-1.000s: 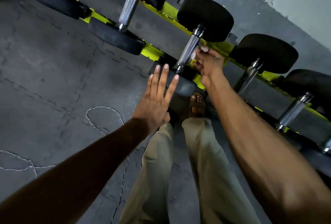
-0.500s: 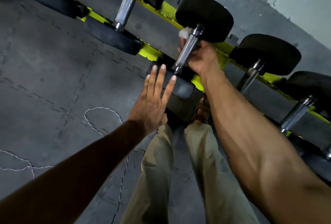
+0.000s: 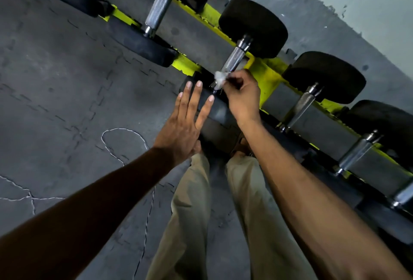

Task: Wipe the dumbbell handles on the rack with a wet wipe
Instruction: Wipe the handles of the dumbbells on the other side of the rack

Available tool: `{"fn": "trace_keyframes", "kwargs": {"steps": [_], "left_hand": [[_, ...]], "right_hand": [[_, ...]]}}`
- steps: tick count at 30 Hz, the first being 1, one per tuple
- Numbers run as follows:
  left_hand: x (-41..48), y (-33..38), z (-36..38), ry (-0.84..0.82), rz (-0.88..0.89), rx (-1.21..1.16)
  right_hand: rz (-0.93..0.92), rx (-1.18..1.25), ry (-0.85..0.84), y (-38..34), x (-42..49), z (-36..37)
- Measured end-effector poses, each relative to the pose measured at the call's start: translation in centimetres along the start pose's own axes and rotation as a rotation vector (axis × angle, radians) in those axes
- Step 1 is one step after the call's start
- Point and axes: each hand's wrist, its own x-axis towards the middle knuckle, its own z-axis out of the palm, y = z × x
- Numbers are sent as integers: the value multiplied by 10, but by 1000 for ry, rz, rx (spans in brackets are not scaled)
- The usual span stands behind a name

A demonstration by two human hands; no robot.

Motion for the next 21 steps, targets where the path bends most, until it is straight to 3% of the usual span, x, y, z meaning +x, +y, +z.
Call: {"fn": "trace_keyframes", "kwargs": {"steps": [3,5,10,15,17,20,21], "left_hand": [[-2,1,-2,-15,-6,9],[-1,2,-4,-24,-4,33],[-2,3,-11,-40,-20,79],[-1,5,-12,-51,-33,77],[0,6,-12,-42,-36,83],[-1,8,-13,-46,-41,102],[-2,8,-13,-49,-42,110]], "right_hand": [[-459,-644,-37,-15,9,-4],[-607,-912,-44,-24,30,-13],[-644,-1149,-155,-45,62,-28],[-773,-1179,-659,-59,42,-19],[-732,-1260,-591,-68,50,-20],[-536,-1315,-388,-76,66,-25],[-468,-1296,-393,-78,64,-21]]}}
